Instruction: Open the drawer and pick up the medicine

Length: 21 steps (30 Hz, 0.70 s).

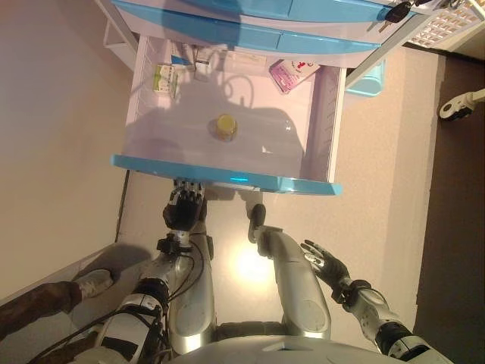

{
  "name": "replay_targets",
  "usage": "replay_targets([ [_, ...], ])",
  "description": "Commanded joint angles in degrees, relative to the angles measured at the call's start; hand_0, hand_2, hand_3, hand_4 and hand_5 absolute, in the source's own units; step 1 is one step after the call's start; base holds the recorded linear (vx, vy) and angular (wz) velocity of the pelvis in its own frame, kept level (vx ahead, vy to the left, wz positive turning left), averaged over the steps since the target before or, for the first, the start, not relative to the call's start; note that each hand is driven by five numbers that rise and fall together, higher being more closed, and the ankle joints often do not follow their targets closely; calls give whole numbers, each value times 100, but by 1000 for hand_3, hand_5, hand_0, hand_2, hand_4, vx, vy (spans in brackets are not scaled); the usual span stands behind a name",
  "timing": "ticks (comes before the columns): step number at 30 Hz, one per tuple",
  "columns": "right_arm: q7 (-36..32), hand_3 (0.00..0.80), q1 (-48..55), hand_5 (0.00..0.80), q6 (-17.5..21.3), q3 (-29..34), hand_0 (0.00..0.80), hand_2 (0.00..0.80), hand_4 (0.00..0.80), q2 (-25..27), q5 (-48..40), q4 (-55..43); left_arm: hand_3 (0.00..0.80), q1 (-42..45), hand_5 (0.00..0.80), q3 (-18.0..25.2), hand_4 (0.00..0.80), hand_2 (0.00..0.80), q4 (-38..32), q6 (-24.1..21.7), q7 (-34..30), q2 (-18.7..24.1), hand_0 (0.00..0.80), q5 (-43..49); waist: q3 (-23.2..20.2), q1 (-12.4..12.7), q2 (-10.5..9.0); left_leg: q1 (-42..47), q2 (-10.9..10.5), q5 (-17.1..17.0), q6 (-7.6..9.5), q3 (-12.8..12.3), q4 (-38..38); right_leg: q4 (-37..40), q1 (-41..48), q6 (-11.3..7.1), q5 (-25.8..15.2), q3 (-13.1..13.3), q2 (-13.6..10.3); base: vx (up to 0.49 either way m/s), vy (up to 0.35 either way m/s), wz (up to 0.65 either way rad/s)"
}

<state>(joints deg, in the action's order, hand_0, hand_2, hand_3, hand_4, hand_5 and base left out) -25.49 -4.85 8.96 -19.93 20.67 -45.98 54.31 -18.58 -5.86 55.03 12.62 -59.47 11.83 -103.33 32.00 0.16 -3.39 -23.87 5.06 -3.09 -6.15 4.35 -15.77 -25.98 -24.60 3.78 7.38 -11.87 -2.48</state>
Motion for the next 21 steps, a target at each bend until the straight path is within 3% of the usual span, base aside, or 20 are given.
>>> replay_targets([
  [1,-225,0,351,0,170,43,0,0,0,-299,86,-262,0,634,0,657,0,0,1094,-120,1233,126,0,-234,-220,53,-276,-297,-222,544,298,-168,-688,623,174,-722,-477,163,-161,0,0,0],
  [21,-405,0,287,0,137,107,0,0,0,-254,308,-42,0,250,0,1111,0,0,1614,-80,1948,280,0,-939,-220,-50,-313,-239,-183,581,284,-274,-812,543,187,-736,-453,243,-170,4,21,0],
])
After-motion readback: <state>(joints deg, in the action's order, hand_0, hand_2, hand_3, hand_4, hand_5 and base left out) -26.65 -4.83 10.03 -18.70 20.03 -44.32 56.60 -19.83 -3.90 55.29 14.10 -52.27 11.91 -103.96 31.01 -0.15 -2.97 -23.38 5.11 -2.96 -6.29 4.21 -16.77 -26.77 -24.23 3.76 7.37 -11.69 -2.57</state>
